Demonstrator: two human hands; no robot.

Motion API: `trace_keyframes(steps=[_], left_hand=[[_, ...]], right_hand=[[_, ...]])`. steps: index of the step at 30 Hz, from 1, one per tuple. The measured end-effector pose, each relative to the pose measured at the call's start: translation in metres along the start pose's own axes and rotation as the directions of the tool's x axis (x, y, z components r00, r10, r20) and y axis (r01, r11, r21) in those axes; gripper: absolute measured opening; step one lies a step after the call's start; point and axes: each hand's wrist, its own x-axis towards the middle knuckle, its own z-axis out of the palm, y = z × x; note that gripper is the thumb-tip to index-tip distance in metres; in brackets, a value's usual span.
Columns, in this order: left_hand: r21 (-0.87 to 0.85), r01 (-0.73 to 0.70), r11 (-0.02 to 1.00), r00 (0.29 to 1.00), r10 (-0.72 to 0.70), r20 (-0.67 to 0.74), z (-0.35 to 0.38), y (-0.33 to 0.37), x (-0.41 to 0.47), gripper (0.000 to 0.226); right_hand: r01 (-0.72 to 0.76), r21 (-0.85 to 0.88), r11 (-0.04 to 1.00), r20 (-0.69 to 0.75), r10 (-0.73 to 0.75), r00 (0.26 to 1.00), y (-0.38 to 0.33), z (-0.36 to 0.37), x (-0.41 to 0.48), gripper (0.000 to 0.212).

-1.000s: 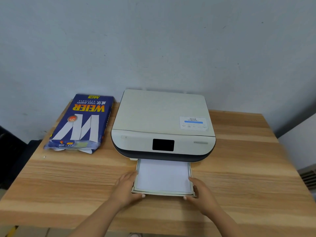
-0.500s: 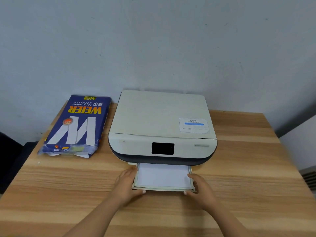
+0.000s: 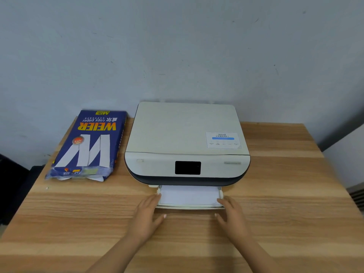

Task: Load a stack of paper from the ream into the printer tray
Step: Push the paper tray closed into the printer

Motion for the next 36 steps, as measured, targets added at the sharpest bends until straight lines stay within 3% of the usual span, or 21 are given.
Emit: trace_keyframes(steps=[4, 8, 13, 17, 31, 36], left_hand=[[0.091, -0.104, 0.99, 0.994, 0.102, 0.035, 0.019, -0.002, -0.03, 0.066], [0.158, -0.136, 0.978, 0.988, 0.121, 0.1, 0.037, -0.005, -0.044, 0.071], [0.193, -0.151, 0.97, 0.985, 0.131, 0.111, 0.038, -0.002, -0.042, 0.069], [0.176, -0.122, 0.977, 0.988, 0.103, 0.113, 0.034, 0.005, -0.032, 0.071], [0.228, -0.123, 0.966, 0.984, 0.09, 0.152, 0.023, 0.004, -0.001, 0.08], [0.233, -0.145, 0.962, 0.983, 0.114, 0.143, 0.016, 0.006, 0.005, 0.065]], right_hand=[[0.213, -0.197, 0.957, -0.001, -0.218, 0.976, 0.002, 0.016, -0.027, 0.05], [0.251, -0.297, 0.921, 0.089, -0.236, 0.968, -0.004, 0.027, -0.037, 0.065], [0.194, -0.357, 0.914, 0.101, -0.169, 0.98, -0.008, 0.033, -0.038, 0.059], [0.196, -0.236, 0.952, 0.127, -0.17, 0.977, -0.015, 0.028, -0.028, 0.064], [0.142, -0.238, 0.961, 0.155, -0.107, 0.982, -0.027, 0.018, -0.002, 0.066], [0.121, -0.19, 0.974, 0.127, -0.098, 0.987, -0.034, 0.015, 0.004, 0.064]])
